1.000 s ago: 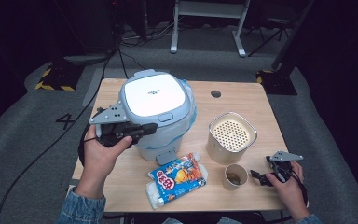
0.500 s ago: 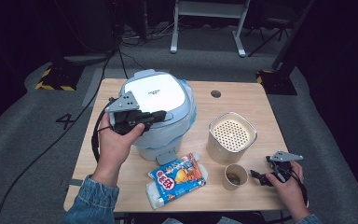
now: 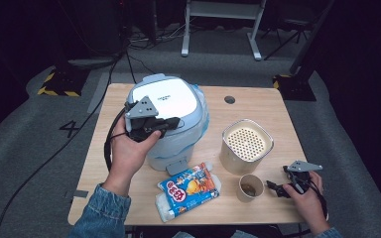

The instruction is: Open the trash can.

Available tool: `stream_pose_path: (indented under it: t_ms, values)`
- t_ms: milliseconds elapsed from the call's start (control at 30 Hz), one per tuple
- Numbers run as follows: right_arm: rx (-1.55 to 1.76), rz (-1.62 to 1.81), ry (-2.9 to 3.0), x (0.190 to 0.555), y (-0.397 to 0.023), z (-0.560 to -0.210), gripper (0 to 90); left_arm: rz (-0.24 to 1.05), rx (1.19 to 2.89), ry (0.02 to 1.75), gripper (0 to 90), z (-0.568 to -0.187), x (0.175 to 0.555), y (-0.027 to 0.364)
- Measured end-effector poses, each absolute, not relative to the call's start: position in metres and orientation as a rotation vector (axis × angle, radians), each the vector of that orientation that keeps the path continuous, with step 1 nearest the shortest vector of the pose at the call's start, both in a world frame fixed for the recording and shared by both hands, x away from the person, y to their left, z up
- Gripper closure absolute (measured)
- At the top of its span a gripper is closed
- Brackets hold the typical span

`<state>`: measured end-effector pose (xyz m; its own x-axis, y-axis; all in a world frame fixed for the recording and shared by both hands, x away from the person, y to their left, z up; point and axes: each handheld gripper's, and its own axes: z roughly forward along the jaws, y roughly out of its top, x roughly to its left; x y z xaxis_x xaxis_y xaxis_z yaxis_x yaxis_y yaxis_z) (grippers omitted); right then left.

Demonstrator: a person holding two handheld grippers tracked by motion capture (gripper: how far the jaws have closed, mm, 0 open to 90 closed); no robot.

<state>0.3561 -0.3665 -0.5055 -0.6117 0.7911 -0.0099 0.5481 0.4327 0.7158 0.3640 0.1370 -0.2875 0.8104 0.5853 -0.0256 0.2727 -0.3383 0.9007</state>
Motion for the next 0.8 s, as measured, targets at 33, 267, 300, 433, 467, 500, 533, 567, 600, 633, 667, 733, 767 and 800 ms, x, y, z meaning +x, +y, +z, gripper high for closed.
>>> stream_pose_path:
  t_ms: [33,267,300,433,467,500,533,567,600,633,667,733,767,800]
  values:
    - [1.145,0.982,2.346,0.3561,-0.3665,-0.5055,2.2,0.389,1.949,0.638,90.0,-0.2865,0.3636,0.1364]
    - [1.145,0.982,2.346,0.3561,-0.3665,-0.5055,2.2,0.406,1.983,0.648,90.0,-0.2842,0.3614,0.1314]
    - [1.145,0.982,2.346,0.3561,-0.3665,-0.5055,2.2,0.404,1.985,0.65,90.0,-0.2843,0.3614,0.1314]
    - [1.146,0.982,2.346,0.3561,-0.3665,-0.5055,2.2,0.407,1.985,0.658,90.0,-0.2841,0.3606,0.1304]
    - [1.145,0.982,2.346,0.3561,-0.3665,-0.5055,2.2,0.422,1.99,0.663,90.0,-0.2837,0.3604,0.1298]
    - [1.145,0.982,2.346,0.3562,-0.3664,-0.5055,2.2,0.427,1.994,0.664,90.0,-0.2835,0.3604,0.1295]
    - [1.146,0.982,2.346,0.3561,-0.3665,-0.5055,2.2,0.421,1.996,0.658,90.0,-0.2834,0.361,0.1296]
    - [1.145,0.982,2.346,0.3561,-0.3665,-0.5055,2.2,0.399,1.992,0.655,90.0,-0.2839,0.3617,0.1299]
    - [1.145,0.982,2.346,0.3561,-0.3665,-0.5055,2.2,0.37,1.986,0.647,90.0,-0.2852,0.3627,0.1299]
    - [1.145,0.982,2.346,0.3561,-0.3665,-0.5055,2.2,0.353,1.975,0.642,90.0,-0.2865,0.3631,0.1294]
    - [1.145,0.982,2.346,0.3561,-0.3665,-0.5055,2.2,0.36,1.977,0.638,90.0,-0.2865,0.3631,0.1295]
    - [1.145,0.982,2.346,0.3561,-0.3665,-0.5055,2.2,0.374,1.983,0.636,90.0,-0.2861,0.3626,0.129]
    - [1.146,0.982,2.346,0.3561,-0.3665,-0.5055,2.2,0.376,1.984,0.634,90.0,-0.286,0.3625,0.1286]
    - [1.145,0.982,2.346,0.3561,-0.3665,-0.5055,2.2,0.377,1.984,0.636,90.0,-0.2858,0.3623,0.1283]
